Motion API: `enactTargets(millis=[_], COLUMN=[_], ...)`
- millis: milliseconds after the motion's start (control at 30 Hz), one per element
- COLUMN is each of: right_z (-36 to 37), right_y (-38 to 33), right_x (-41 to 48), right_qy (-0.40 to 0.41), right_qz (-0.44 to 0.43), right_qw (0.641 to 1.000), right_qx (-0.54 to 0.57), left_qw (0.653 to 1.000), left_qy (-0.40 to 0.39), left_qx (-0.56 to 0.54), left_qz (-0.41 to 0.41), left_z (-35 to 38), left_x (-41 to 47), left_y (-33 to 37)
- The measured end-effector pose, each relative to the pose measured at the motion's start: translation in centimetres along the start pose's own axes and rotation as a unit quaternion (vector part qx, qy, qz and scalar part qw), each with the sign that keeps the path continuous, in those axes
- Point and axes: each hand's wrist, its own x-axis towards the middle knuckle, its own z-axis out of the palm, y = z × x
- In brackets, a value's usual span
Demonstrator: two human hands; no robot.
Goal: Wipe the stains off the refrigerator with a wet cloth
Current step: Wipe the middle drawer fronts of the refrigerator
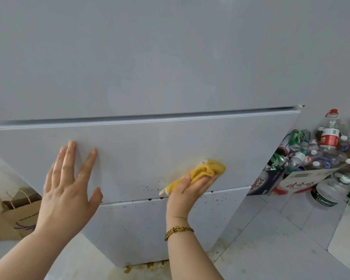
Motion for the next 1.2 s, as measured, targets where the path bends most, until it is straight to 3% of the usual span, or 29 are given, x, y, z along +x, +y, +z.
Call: enactTargets(millis=[67,167,300,467,533,633,733,867,933,1000,1100,1200], right_z=[-0.3,0.2,2.7,8.8,10.4,10.9,9.2,8.1,9.9,12.5,14.8,13.4], right_y=[0.9,1.2,-0.1,-1.1,-0.5,-0.6,-0.7,-1.0,-1.2,-1.6,-1.8,-1.6], right_x=[-0.2,0.5,-2.4,-11.9,-14.5,-14.4,-9.9,-6.6,-9.1,-13.3,-17.4,-14.4], right_qy=[0.021,0.066,0.083,0.015,-0.015,-0.007,0.077,0.146,0.137,0.087,0.000,0.006], right_qz=[0.167,0.240,0.181,0.000,-0.026,-0.022,0.023,0.099,0.043,-0.084,-0.208,-0.293], right_qw=[0.985,0.966,0.978,1.000,0.999,1.000,0.997,0.983,0.989,0.993,0.976,0.950], right_qx=[0.044,0.074,0.062,-0.008,-0.032,-0.022,-0.008,0.047,0.026,-0.005,-0.066,-0.107], left_qw=[1.000,0.999,0.996,0.995,0.993,0.987,0.978,0.977,0.978,0.976,0.972,0.964], left_qy=[-0.007,-0.018,-0.009,-0.018,-0.017,-0.014,-0.013,-0.017,-0.025,-0.029,-0.029,-0.016], left_qx=[-0.006,-0.016,-0.044,-0.079,-0.080,-0.089,-0.091,-0.087,-0.091,-0.098,-0.110,-0.130], left_qz=[0.018,0.049,0.073,0.062,0.088,0.131,0.186,0.193,0.188,0.190,0.206,0.232], left_z=[0.0,-0.1,-0.2,0.0,-0.1,-0.1,0.2,0.1,0.1,0.2,0.3,0.4], left_x=[-0.6,-1.0,-1.2,-2.1,-2.0,-1.8,-1.5,-1.4,-1.6,-1.7,-1.6,-1.6], left_y=[-0.5,-1.6,-5.2,-10.7,-11.8,-13.2,-14.2,-14.6,-14.6,-14.6,-14.9,-15.7])
